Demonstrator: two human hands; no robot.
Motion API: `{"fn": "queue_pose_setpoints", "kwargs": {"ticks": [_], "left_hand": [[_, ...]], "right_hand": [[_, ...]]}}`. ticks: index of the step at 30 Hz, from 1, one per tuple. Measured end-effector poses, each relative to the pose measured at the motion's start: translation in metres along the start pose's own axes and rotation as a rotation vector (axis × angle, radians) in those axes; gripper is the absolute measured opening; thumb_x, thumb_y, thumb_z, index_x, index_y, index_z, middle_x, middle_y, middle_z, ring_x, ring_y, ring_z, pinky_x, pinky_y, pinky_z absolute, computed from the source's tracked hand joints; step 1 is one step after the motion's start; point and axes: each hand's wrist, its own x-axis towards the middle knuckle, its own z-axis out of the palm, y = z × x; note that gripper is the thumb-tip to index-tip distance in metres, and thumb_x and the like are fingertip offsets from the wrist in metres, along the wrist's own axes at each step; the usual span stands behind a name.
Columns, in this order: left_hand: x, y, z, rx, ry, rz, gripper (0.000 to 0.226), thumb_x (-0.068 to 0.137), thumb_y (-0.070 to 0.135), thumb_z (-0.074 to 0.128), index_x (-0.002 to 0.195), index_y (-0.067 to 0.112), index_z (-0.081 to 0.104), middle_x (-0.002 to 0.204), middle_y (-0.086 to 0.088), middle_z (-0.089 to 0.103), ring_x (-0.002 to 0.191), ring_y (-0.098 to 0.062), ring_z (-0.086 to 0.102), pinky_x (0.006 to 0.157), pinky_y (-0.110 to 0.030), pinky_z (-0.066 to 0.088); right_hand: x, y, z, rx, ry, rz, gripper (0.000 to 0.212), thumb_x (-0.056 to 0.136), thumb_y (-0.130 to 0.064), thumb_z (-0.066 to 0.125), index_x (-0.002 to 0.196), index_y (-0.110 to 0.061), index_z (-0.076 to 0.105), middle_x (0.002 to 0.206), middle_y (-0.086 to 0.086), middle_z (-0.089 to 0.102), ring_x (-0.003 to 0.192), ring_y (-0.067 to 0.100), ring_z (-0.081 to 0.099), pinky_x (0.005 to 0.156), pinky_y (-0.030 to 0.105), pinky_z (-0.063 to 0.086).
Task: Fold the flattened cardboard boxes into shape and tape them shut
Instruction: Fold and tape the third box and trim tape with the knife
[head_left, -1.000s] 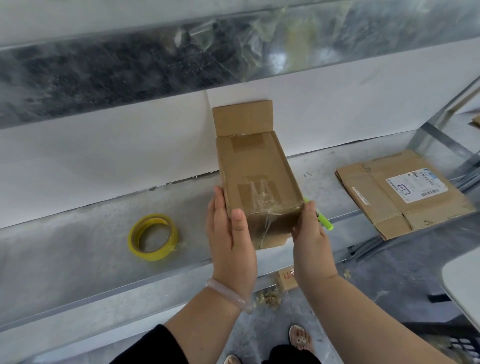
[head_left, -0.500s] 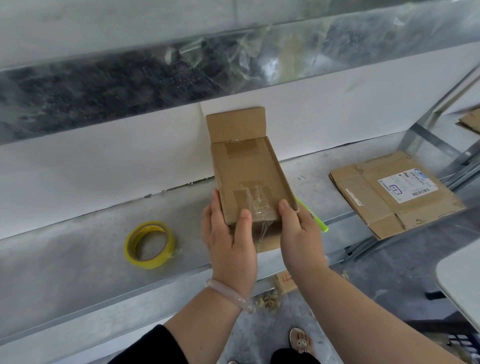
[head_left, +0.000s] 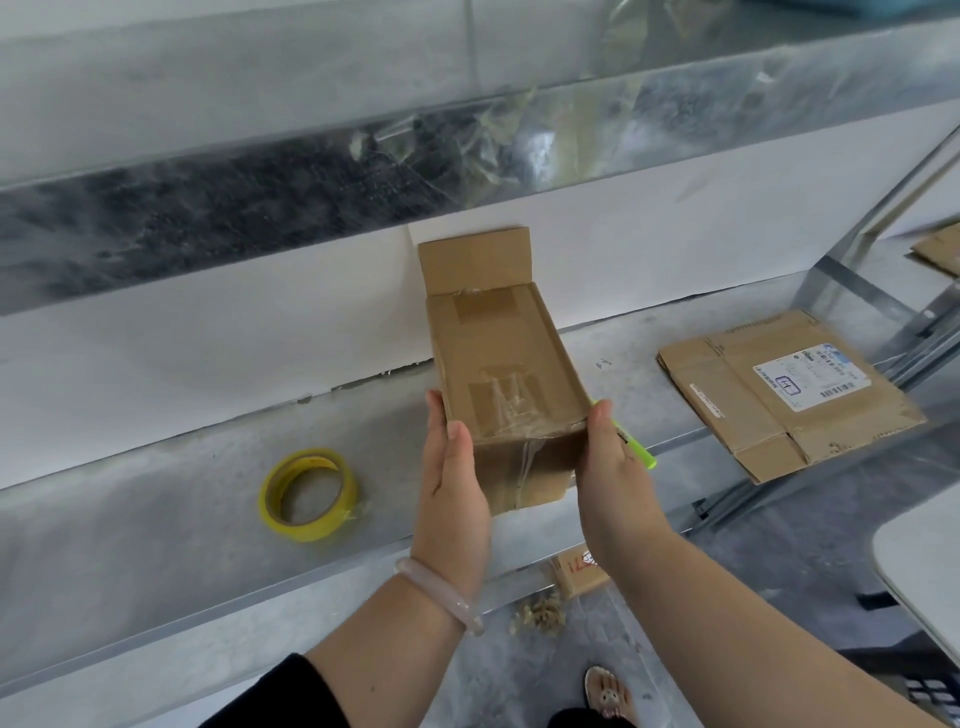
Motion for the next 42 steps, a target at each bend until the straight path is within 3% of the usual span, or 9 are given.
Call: {"fn": "queue_pose_setpoints", "kwargs": {"ticks": [3, 11, 13, 18, 25, 29, 33, 38, 42], "left_hand": [[0.004, -0.002, -0.008, -0.051, -0.074, -0.069, 0.061, 0.083, 0.071, 0.039, 0.141, 0.054, 0.034, 0.143, 0.021, 0.047, 0.134, -0.004, 0.04, 0.116, -0.041, 0.028], [-0.006, 0.015, -0.012, 0.202, -0.117, 0.122, 0.057, 0.081, 0.079, 0.036, 0.132, 0.066, 0.016, 0.147, 0.027, 0.037, 0.139, -0.003, 0.033, 0.117, -0.042, 0.029], [-0.003, 0.018, -0.019, 0.358, -0.15, 0.24, 0.071, 0.08, 0.076, 0.045, 0.138, 0.063, 0.006, 0.147, 0.031, 0.031, 0.137, 0.006, 0.03, 0.116, -0.035, 0.029], [-0.009, 0.026, -0.036, 0.486, -0.077, 0.373, 0.045, 0.083, 0.065, 0.053, 0.127, 0.057, 0.044, 0.131, 0.022, 0.048, 0.126, 0.002, 0.044, 0.107, -0.035, 0.041], [-0.016, 0.051, -0.038, 0.523, -0.001, 0.299, 0.054, 0.074, 0.076, 0.049, 0.124, 0.056, 0.046, 0.127, 0.012, 0.044, 0.115, 0.002, 0.042, 0.104, -0.026, 0.038], [-0.011, 0.052, -0.047, 0.546, 0.008, 0.301, 0.051, 0.078, 0.075, 0.043, 0.125, 0.055, 0.046, 0.131, 0.014, 0.045, 0.112, 0.006, 0.043, 0.104, -0.029, 0.04], [-0.009, 0.051, -0.054, 0.449, 0.033, 0.276, 0.047, 0.083, 0.067, 0.045, 0.126, 0.049, 0.048, 0.129, 0.014, 0.051, 0.114, 0.005, 0.048, 0.1, -0.026, 0.044], [-0.014, 0.057, -0.057, 0.361, 0.049, 0.268, 0.043, 0.082, 0.059, 0.047, 0.122, 0.044, 0.051, 0.116, 0.03, 0.052, 0.102, 0.022, 0.048, 0.081, -0.001, 0.039], [-0.013, 0.052, -0.06, 0.299, 0.082, 0.255, 0.051, 0.082, 0.06, 0.049, 0.127, 0.037, 0.055, 0.122, 0.023, 0.056, 0.111, 0.007, 0.053, 0.095, -0.022, 0.047]], "right_hand": [[0.002, -0.004, 0.002, 0.157, -0.08, 0.053, 0.038, 0.101, -0.051, 0.04, 0.097, -0.026, 0.068, 0.09, -0.013, 0.067, 0.105, 0.008, 0.054, 0.102, 0.027, 0.036], [-0.004, -0.002, -0.006, 0.019, -0.067, 0.009, 0.037, 0.105, -0.046, 0.033, 0.097, -0.025, 0.063, 0.106, -0.004, 0.063, 0.101, 0.014, 0.054, 0.083, 0.021, 0.042], [-0.01, -0.002, -0.004, 0.023, -0.096, -0.018, 0.039, 0.101, -0.056, 0.032, 0.099, -0.034, 0.064, 0.112, -0.01, 0.064, 0.113, 0.011, 0.053, 0.099, 0.025, 0.037], [-0.029, -0.015, -0.001, -0.077, -0.166, -0.271, 0.038, 0.099, -0.05, 0.042, 0.136, -0.042, 0.048, 0.112, -0.032, 0.056, 0.09, -0.031, 0.051, 0.07, -0.004, 0.039], [-0.03, -0.028, 0.014, -0.313, -0.022, -0.456, 0.077, 0.084, -0.064, 0.054, 0.151, -0.043, 0.022, 0.118, -0.016, 0.055, 0.108, 0.006, 0.057, 0.082, 0.023, 0.046], [-0.031, -0.024, 0.012, -0.282, -0.108, -0.517, 0.058, 0.101, -0.045, 0.035, 0.153, -0.043, 0.011, 0.106, -0.034, 0.046, 0.081, -0.031, 0.045, 0.067, -0.003, 0.038], [-0.026, -0.003, 0.013, -0.224, -0.243, -0.634, 0.053, 0.102, -0.047, 0.031, 0.145, -0.063, 0.005, 0.145, -0.029, 0.036, 0.121, -0.026, 0.037, 0.099, 0.004, 0.033], [-0.021, 0.009, 0.013, -0.498, -0.261, -0.737, 0.054, 0.098, -0.052, 0.028, 0.144, -0.062, 0.003, 0.136, -0.048, 0.028, 0.13, -0.017, 0.032, 0.108, 0.017, 0.031], [-0.02, 0.004, 0.013, -0.409, -0.32, -0.698, 0.05, 0.099, -0.044, 0.031, 0.145, -0.055, 0.015, 0.131, -0.05, 0.036, 0.13, -0.014, 0.036, 0.11, 0.017, 0.031]]}}
